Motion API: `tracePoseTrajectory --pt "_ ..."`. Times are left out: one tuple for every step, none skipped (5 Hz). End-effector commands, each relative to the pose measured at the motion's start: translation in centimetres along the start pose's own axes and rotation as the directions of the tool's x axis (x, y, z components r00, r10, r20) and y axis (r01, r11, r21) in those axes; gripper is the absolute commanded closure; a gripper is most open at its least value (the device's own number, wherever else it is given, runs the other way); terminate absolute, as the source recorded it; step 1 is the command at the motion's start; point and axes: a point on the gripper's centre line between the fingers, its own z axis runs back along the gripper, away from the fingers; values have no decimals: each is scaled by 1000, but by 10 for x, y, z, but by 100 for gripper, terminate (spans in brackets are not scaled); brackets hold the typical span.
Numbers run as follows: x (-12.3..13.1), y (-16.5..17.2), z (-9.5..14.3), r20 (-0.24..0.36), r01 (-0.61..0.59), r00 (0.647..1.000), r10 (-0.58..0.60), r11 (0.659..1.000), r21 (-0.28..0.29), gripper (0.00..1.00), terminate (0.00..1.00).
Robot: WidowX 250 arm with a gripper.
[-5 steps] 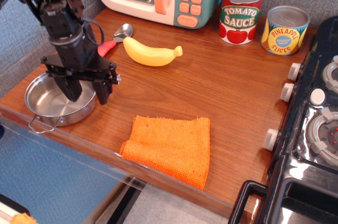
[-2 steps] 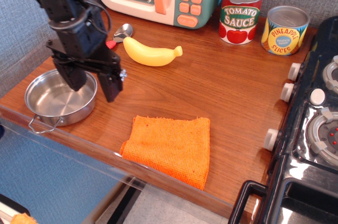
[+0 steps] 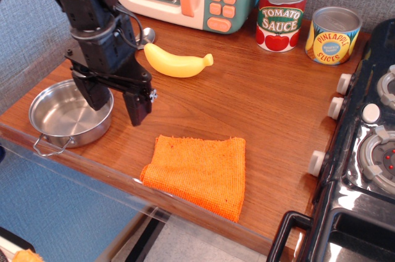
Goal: Move the silver pot to in front of the red spoon
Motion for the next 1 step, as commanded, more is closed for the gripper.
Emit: tracePoseTrajectory --pt "-5 -1 15 37 3 999 -3 1000 14 0 100"
